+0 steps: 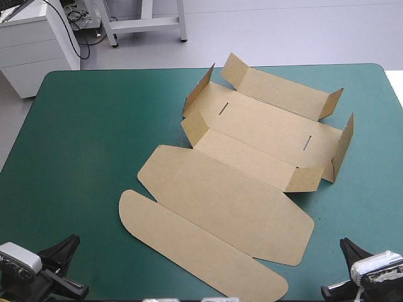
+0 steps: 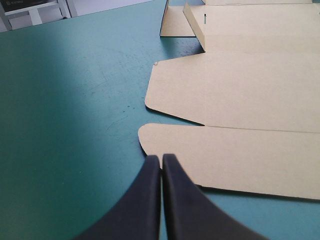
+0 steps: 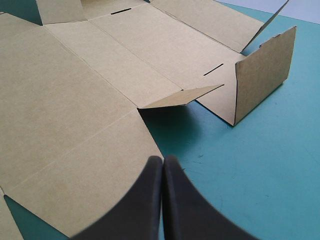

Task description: Fold the box

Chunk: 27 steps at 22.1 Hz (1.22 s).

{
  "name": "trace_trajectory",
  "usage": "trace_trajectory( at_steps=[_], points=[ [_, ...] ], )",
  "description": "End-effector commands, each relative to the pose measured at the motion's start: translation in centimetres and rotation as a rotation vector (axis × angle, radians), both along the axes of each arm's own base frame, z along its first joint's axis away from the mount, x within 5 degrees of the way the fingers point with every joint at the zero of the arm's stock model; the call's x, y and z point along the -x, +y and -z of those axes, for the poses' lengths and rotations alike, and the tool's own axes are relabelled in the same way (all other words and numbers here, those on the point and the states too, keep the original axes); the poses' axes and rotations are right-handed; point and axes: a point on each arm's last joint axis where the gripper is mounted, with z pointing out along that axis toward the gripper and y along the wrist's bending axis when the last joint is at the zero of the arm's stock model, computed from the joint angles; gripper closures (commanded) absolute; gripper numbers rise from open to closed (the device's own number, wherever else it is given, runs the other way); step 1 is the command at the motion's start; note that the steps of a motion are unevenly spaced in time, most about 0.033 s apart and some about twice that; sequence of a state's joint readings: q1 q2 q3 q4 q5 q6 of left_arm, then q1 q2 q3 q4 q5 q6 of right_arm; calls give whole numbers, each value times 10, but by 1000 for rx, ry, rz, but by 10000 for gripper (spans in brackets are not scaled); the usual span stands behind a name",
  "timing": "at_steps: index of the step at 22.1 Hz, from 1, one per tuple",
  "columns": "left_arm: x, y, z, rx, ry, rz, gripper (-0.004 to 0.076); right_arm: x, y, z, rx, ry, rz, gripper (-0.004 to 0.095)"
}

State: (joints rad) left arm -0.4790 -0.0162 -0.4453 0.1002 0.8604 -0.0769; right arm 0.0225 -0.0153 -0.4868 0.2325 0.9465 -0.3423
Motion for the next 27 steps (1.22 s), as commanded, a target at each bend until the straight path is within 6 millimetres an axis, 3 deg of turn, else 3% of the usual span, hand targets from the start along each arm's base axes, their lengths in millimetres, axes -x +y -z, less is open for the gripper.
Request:
trace_trajectory(
  at_steps=[1,13,15,20,21,27],
  points=[
    [2,0,-12,48,-86,8,731,4,0,-13,-21,-114,-1,928],
    [2,0,-12,48,-86,8,731,4,0,-13,-21,-114,-1,908],
    [2,0,-12,48,-86,8,731,5,0,-12,-22,-111,-3,820],
    [2,0,-12,48,-86,8,731,5,0,-12,-21,-108,-8,303],
    [2,0,-12,48,-86,8,731,5,1,-12,-24,-107,-8,283],
    [2,0,-12,48,-86,8,731,5,4,-14,-84,-112,-35,374]
  ],
)
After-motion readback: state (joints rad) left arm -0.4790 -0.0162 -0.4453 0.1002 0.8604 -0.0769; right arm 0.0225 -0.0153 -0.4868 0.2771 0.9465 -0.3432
